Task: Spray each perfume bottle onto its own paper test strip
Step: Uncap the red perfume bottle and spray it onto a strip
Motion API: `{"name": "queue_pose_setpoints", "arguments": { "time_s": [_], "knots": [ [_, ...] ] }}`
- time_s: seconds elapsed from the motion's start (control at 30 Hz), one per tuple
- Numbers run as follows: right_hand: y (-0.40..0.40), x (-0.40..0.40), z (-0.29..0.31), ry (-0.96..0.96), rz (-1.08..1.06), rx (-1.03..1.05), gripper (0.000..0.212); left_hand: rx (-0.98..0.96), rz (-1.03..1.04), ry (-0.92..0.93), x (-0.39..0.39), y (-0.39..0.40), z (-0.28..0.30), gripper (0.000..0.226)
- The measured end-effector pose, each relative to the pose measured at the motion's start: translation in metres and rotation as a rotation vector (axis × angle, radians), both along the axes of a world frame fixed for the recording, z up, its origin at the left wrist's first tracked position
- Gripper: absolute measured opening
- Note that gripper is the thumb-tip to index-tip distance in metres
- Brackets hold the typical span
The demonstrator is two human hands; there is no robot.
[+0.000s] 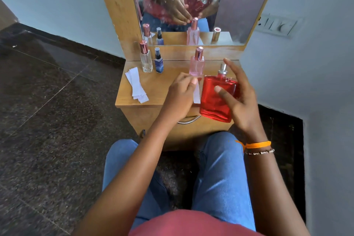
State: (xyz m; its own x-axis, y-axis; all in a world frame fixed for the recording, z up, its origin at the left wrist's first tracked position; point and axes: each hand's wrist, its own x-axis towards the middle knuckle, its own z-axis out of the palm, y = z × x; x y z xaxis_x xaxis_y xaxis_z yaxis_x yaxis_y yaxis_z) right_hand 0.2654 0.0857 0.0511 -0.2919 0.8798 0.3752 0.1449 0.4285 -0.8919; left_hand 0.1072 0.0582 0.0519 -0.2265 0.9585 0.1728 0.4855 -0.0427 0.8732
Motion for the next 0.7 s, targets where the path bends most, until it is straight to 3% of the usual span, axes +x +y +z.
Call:
{"name": "queue_pose_setpoints", "arguments": {
  "time_s": [0.17,0.33,0.57,0.7],
  "knots": [
    [0.008,0.018,0.008,-0.046,-0.049,-0.009,0.057,-0.013,-0.092,0.596,0.023,0.009,-0.018,0.035],
    [0.008,0.02,0.005,-0.056,-0.064,-0.037,0.056,-0.069,-0.15,0.858,0.028,0.017,-0.026,0.041],
    [0.009,0.022,0.006,-0.027,-0.115,-0.056,0.055,0.015,-0.014,0.691,0.032,0.012,-0.026,0.02],
    [0.008,0.022,0.007,-0.042,-0.107,-0.053,0.055,-0.081,0.09,0.652,0.039,0.017,-0.023,0.015]
  ]
}}
